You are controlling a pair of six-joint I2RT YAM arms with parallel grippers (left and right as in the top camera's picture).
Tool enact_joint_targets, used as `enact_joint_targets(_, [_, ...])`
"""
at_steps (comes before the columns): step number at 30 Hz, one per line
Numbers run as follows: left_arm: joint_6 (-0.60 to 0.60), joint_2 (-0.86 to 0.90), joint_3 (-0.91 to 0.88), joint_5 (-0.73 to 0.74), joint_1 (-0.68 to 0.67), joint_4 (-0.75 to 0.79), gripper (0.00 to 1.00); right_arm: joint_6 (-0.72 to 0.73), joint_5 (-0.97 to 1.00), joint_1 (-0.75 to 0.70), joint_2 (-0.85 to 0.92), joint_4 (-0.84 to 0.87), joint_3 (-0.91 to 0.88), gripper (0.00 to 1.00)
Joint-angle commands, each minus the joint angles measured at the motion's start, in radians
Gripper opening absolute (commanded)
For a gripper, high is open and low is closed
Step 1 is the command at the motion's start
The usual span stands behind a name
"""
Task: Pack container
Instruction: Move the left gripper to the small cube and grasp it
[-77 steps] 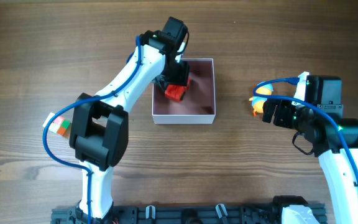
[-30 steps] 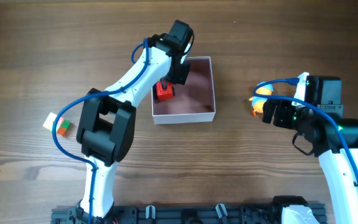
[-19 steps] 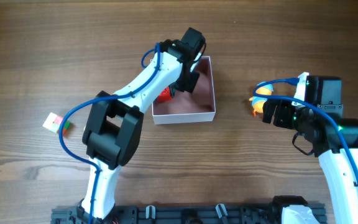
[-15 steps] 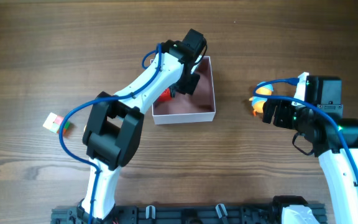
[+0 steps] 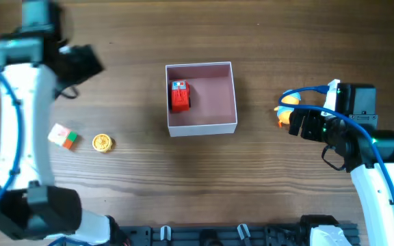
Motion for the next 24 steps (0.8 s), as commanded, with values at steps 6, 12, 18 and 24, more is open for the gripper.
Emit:
enact_joint_targets(6, [-0.216,0.018,-0.454,0.145,0.334,0.279,1.00,-0.013,0.020,0.002,0.007,-0.001,0.021,1.00])
enact_joint_targets(12, [-0.216,0.018,-0.581,0.038,0.356,0.358,1.00,-0.014,0.021,0.002,0.007,-0.008,0.021,1.00])
enact_joint_targets(18, [-0.216,0.018,-0.681,0.004,0.357,0.478,1.00,-0.013,0.021,0.002,0.007,-0.014,0.021,1.00])
enact_joint_targets(24, [-0.204,0.018,-0.686,-0.026,0.357,0.524,1.00,-0.013,0.021,0.002,0.007,-0.021,0.021,1.00])
